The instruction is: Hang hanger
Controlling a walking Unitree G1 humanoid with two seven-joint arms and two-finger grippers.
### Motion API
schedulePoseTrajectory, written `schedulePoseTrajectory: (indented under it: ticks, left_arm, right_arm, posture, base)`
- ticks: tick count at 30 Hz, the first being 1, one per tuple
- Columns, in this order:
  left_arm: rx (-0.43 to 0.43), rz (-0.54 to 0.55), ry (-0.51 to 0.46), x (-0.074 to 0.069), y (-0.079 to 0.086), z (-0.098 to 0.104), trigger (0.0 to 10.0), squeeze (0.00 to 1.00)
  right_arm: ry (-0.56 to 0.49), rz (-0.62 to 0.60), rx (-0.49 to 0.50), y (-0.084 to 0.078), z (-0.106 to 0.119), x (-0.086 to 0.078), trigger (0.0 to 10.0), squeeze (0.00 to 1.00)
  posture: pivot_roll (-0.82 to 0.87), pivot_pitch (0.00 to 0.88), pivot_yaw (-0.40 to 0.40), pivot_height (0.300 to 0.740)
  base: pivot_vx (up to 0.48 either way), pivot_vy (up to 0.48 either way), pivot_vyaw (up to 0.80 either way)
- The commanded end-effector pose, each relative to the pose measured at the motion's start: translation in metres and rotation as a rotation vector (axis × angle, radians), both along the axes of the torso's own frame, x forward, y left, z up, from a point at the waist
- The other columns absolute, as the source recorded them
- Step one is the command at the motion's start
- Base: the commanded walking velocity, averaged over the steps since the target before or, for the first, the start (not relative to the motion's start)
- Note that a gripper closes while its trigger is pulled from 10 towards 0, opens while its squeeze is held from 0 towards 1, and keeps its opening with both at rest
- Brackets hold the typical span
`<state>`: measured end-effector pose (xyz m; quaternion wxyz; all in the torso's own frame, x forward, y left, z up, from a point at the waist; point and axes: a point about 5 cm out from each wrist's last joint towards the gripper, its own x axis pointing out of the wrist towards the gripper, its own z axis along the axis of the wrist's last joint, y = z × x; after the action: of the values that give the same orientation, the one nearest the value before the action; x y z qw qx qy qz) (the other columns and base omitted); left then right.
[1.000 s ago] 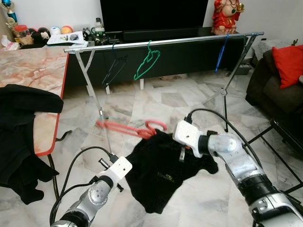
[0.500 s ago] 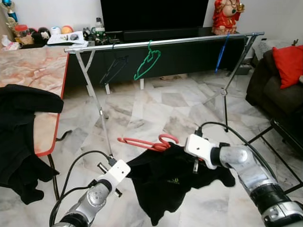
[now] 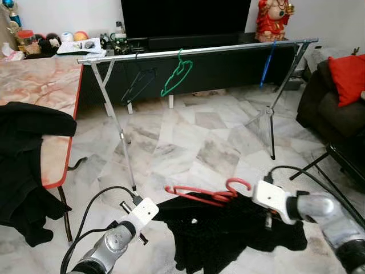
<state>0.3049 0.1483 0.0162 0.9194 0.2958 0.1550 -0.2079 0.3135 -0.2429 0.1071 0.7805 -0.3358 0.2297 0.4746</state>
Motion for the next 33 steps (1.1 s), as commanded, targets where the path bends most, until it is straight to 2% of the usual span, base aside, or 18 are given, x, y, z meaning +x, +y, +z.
schedulePoseTrajectory:
  ticks: [1,4,5,10,15,25,29,33]
  left_arm:
    - [0.034,0.059,0.060,-0.008,0.018,-0.010,0.0,0.00]
    - [0.035,0.055,0.062,-0.008,0.018,-0.010,0.0,0.00]
    - [0.035,0.053,0.064,-0.008,0.017,-0.010,0.0,0.00]
    - [0.036,0.051,0.065,-0.008,0.017,-0.010,0.0,0.00]
    - [0.038,0.051,0.065,-0.008,0.017,-0.010,0.0,0.00]
    - [0.043,0.048,0.067,-0.008,0.017,-0.011,0.0,0.00]
    - [0.044,0.047,0.066,-0.008,0.016,-0.010,0.0,0.00]
    - [0.045,0.048,0.063,-0.007,0.016,-0.010,0.0,0.00]
  right_arm:
    - [0.014,-0.062,-0.024,-0.028,0.010,-0.006,10.0,0.00]
    - [0.041,-0.050,-0.033,-0.031,0.009,-0.010,10.0,0.00]
    - [0.092,-0.036,-0.080,-0.038,0.007,-0.016,10.0,0.00]
    - [0.123,-0.031,-0.177,-0.046,0.003,-0.020,10.0,0.00]
    - [0.081,-0.022,-0.134,-0.040,0.008,-0.014,10.0,0.00]
    - [0.022,0.047,0.086,-0.020,0.028,-0.009,10.0,0.00]
    - [0.029,0.058,0.131,-0.018,0.031,-0.010,10.0,0.00]
    - [0.093,0.089,0.092,-0.020,0.025,-0.017,10.0,0.00]
  posture:
    - [-0.01,0.094,0.031,0.740]
    - [-0.01,0.094,0.031,0.740]
    - [-0.01,0.095,0.032,0.740]
    - [-0.01,0.097,0.031,0.740]
    - [0.00,0.095,0.034,0.740]
    - [0.00,0.092,0.034,0.740]
    - [0.00,0.087,0.033,0.740]
    - [0.00,0.085,0.034,0.740]
  base:
    - [0.000,0.000,0.00]
    - [0.000,0.000,0.00]
    - [0.000,0.000,0.00]
    - [0.000,0.000,0.00]
    - [0.000,0.000,0.00]
    - [0.000,0.000,0.00]
    - [0.000,0.000,0.00]
    - [0.000,0.000,0.00]
